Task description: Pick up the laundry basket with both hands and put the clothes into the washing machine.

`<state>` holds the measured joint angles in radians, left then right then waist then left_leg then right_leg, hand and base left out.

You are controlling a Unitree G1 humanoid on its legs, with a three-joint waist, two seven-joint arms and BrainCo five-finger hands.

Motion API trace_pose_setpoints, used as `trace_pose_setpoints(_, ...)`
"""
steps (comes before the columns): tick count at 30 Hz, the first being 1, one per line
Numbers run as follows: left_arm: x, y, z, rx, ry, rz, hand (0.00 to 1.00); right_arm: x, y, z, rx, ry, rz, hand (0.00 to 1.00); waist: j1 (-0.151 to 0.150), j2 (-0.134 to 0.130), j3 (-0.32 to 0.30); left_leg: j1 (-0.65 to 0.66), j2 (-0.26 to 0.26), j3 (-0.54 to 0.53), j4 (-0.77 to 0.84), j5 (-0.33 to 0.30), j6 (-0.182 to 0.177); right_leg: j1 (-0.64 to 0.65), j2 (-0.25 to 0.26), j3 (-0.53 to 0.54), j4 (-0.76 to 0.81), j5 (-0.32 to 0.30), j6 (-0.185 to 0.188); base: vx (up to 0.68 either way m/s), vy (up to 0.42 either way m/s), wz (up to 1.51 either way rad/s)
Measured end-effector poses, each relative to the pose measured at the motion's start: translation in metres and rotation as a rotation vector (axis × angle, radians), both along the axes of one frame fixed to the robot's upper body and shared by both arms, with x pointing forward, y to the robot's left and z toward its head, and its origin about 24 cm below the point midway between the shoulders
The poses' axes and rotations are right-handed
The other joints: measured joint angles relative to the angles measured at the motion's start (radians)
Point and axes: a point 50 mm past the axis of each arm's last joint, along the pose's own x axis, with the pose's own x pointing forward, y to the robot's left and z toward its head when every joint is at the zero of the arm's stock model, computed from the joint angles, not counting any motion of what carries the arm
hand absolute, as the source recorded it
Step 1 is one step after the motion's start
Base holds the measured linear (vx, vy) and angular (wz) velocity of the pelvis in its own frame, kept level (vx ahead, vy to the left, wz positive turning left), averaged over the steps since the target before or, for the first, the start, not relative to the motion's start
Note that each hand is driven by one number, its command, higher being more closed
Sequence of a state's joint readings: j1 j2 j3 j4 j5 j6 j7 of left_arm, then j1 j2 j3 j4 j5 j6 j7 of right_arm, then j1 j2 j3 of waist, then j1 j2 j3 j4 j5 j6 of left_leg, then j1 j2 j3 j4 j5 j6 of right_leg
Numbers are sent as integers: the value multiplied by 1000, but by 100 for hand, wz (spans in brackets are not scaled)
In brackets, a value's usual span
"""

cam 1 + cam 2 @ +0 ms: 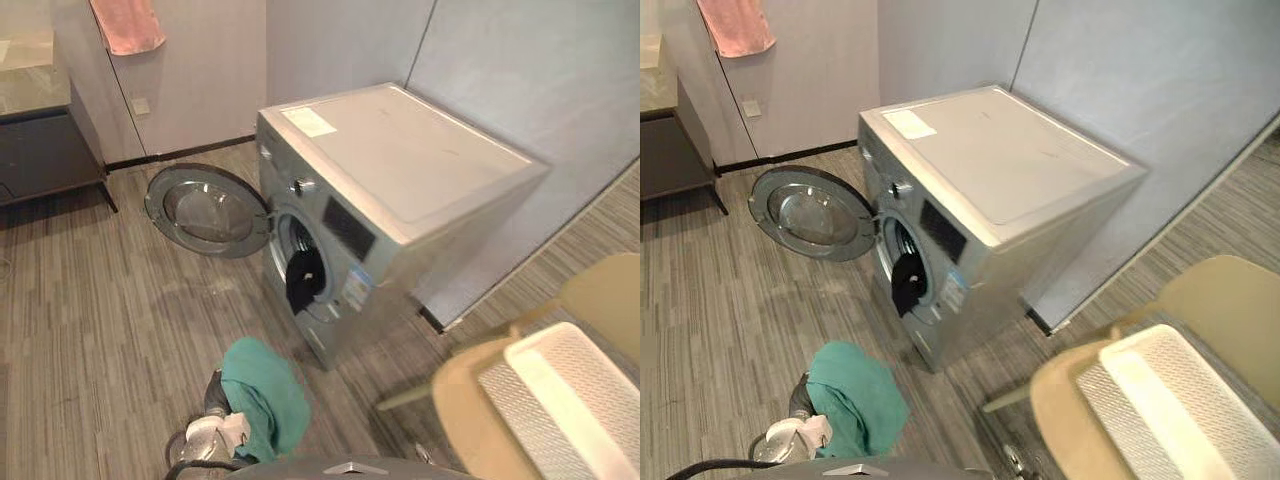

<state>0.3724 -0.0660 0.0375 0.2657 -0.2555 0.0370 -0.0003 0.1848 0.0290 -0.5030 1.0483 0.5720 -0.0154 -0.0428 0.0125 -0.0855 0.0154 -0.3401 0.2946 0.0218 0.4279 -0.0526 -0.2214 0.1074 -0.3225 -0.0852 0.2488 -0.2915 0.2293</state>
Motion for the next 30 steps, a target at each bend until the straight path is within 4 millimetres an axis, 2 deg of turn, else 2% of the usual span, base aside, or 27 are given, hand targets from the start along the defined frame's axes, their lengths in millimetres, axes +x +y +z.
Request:
trace_pose_setpoints(1, -2, 7, -2, 22, 16, 11, 100, -5, 14, -3, 48, 19, -36, 0, -15, -28, -19, -23, -25, 5, 42, -33, 8, 0, -8, 39, -15, 31, -12, 382, 535, 4)
trace_pose_setpoints(2, 1, 9, -2, 37, 13, -6, 100, -4, 15, -3, 43, 19, -67, 0, -16, -31, -21, -46, -42, 7, 113, -85, 14, -3, -22, 74, -21, 142, 9, 311, 412, -1)
trace_pose_setpoints(3, 2, 8, -1, 41, 10, -20, 100, -5, 13, -3, 41, 18, -85, 0, -18, -31, -21, -46, -50, 13, 133, -105, 27, -4, -28, 85, -15, 178, 9, 303, 522, -3)
trace_pose_setpoints(4, 7, 6, 1, 54, -2, -57, 100, -7, 12, -3, 41, 19, -103, 0, -26, -29, -21, -37, -74, 27, 150, -135, 54, -19, -49, 99, 25, 240, -13, 176, 328, 1)
trace_pose_setpoints(5, 10, 5, 2, 68, -9, -80, 100, -7, 12, -4, 42, 20, -103, 0, -27, -27, -21, -27, -84, 41, 147, -144, 67, -44, -58, 112, 65, 275, -37, 255, 484, -6)
trace_pose_setpoints(6, 15, 4, 4, 74, -24, -94, 100, -4, 9, -2, 22, 4, -99, 0, -27, -9, -22, -2, -98, 62, 133, -155, 89, -114, -65, 135, 163, 369, -141, 149, 311, -22)
trace_pose_setpoints(7, 17, 3, 5, 96, -29, -111, 100, -1, 7, -1, 10, -13, -94, 0, -30, 6, -24, 25, -109, 84, 108, -157, 106, -170, -74, 137, 224, 472, -216, 242, 419, -34)
trace_pose_setpoints(8, 20, 7, 6, 126, -35, -119, 100, 3, 4, 1, -6, -41, -90, 0, -45, 27, -17, 79, -114, 114, 59, -152, 139, -249, -67, 130, 369, 468, -270, 230, 351, -31)
trace_pose_setpoints(9, 20, 9, 6, 138, -32, -113, 100, 5, 4, 2, -7, -56, -92, 0, -47, 31, -14, 103, -116, 124, 39, -149, 146, -280, -56, 127, 441, 416, -265, 241, 312, -37)
trace_pose_setpoints(10, 19, 12, 6, 151, -28, -107, 100, 7, 3, 3, -4, -72, -93, 0, -50, 36, -7, 157, -122, 147, 3, -147, 153, -321, -22, 112, 543, 318, -252, 200, 172, -50)
trace_pose_setpoints(11, 19, 12, 6, 167, -24, -112, 100, 7, 4, 4, -3, -81, -91, 0, -56, 45, 10, 250, -128, 186, -53, -151, 164, -352, 35, 33, 649, 190, -233, 173, 91, -48)
trace_pose_setpoints(12, 19, 11, 6, 167, -25, -113, 100, 7, 4, 4, -4, -82, -88, 0, -56, 46, 12, 267, -128, 197, -62, -154, 168, -359, 50, 17, 662, 171, -231, 206, 43, -64)
trace_pose_setpoints(13, 20, 10, 8, 166, -32, -114, 100, 7, 3, 5, -10, -95, -85, 0, -56, 49, 16, 327, -128, 241, -97, -170, 168, -393, 105, -54, 690, 95, -216, 163, -20, -66)
trace_pose_setpoints(14, 23, 8, 11, 161, -51, -113, 100, 10, 2, 6, -9, -106, -83, 0, -59, 49, 18, 365, -128, 281, -112, -184, 161, -409, 135, -157, 644, 49, -212, 174, -37, -72)
trace_pose_setpoints(15, 25, 6, 13, 156, -63, -111, 100, 9, 3, 6, -6, -103, -83, 0, -61, 48, 18, 383, -128, 302, -117, -192, 157, -409, 138, -217, 596, 39, -211, 199, -63, -61)
trace_pose_setpoints(17, 34, -6, 19, 124, -104, -110, 100, 5, 2, 5, -7, -89, -89, 0, -66, 47, 17, 445, -130, 393, -153, -210, 129, -372, 117, -476, 307, 58, -209, 293, -104, -43)
trace_pose_setpoints(18, 36, -10, 20, 117, -113, -114, 100, 4, 1, 5, -10, -86, -91, 0, -70, 51, 20, 455, -126, 397, -157, -216, 119, -361, 119, -502, 285, 81, -283, 367, -124, -16)
trace_pose_setpoints(19, 41, -21, 24, 103, -133, -148, 100, 0, -4, 6, -26, -84, -103, 0, -75, 70, 9, 471, -109, 383, -184, -226, 104, -337, 159, -516, 257, 76, -302, 392, -118, -5)
trace_pose_setpoints(20, 47, -31, 31, 96, -176, -196, 100, -4, -10, 8, -48, -83, -106, 0, -76, 99, 3, 487, -92, 373, -202, -225, 108, -325, 197, -514, 235, 62, -299, 396, -117, -7)
trace_pose_setpoints(22, 58, -40, 40, 86, -229, -241, 100, -1, -14, 9, -60, -94, -110, 0, -73, 122, 4, 499, -67, 353, -149, -214, 109, -296, 240, -511, 221, 38, -314, 436, -141, -20)
trace_pose_setpoints(24, 65, -43, 45, 82, -259, -259, 100, 2, -11, 9, -51, -98, -109, 0, -73, 110, 13, 456, -22, 309, 66, -202, 112, -230, 267, -499, 200, 11, -313, 325, -116, -26)
trace_pose_setpoints(25, 65, -45, 46, 78, -264, -263, 100, 2, -10, 9, -50, -97, -106, 0, -70, 109, 17, 407, 1, 273, 224, -166, 117, -195, 284, -483, 184, 5, -313, 201, -59, -53)
trace_pose_setpoints(26, 64, -46, 47, 74, -266, -270, 100, 5, -12, 9, -56, -102, -103, 0, -59, 109, 21, 335, 25, 225, 451, -121, 132, -161, 305, -453, 171, -2, -307, 229, -21, -75)
trace_pose_setpoints(27, 63, -47, 47, 71, -266, -274, 100, 11, -15, 10, -64, -110, -91, 0, -46, 120, 21, 288, 34, 203, 585, -105, 137, -140, 318, -428, 159, -3, -305, 248, 39, -104)
trace_pose_setpoints(28, 62, -46, 46, 67, -266, -273, 100, 16, -17, 11, -72, -120, -72, 0, -31, 129, 24, 235, 34, 192, 682, -105, 142, -116, 329, -389, 143, -3, -304, 202, 78, -89)
trace_pose_setpoints(29, 62, -44, 46, 65, -262, -265, 100, 19, -17, 12, -73, -122, -62, 0, -29, 129, 25, 216, 32, 193, 691, -106, 143, -104, 329, -372, 133, -1, -302, 194, 106, -84)
trace_pose_setpoints(30, 60, -42, 44, 66, -254, -254, 100, 22, -16, 12, -76, -127, -39, 0, -28, 128, 25, 178, 29, 192, 665, -120, 162, -83, 329, -346, 107, 9, -294, 202, 127, -72)
